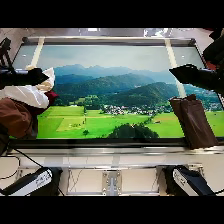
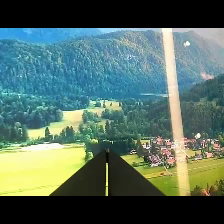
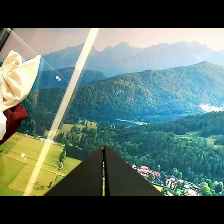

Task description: Fold the shirts.

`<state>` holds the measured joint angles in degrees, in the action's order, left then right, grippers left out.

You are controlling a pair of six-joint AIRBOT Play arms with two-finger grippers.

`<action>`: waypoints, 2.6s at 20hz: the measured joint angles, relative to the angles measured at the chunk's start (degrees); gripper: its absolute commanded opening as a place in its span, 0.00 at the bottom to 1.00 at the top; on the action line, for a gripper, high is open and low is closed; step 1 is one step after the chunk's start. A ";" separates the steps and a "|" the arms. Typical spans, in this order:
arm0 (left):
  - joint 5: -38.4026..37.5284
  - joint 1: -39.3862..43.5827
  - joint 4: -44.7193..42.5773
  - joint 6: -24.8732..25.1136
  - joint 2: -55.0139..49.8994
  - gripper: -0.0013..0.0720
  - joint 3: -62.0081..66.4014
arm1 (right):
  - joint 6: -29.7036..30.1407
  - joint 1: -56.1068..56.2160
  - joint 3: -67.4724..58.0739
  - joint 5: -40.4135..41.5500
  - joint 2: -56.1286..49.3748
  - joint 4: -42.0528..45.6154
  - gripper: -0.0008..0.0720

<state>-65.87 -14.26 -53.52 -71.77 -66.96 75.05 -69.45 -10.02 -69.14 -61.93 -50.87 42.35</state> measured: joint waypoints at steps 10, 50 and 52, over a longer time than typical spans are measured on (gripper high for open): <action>0.00 0.00 -0.02 0.00 0.02 0.03 0.00 | 0.00 0.00 0.00 0.00 0.00 0.02 0.03; 8.98 -37.55 -18.84 -25.55 -13.53 0.91 0.00 | 0.00 0.00 0.00 9.09 0.00 0.42 0.29; 8.70 -37.13 -17.94 -25.40 -15.06 0.89 0.00 | 0.00 0.00 0.00 9.09 0.00 0.59 0.29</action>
<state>-57.17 -51.40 -71.46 -97.17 -82.02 75.05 -69.45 -10.02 -69.14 -52.84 -50.87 42.94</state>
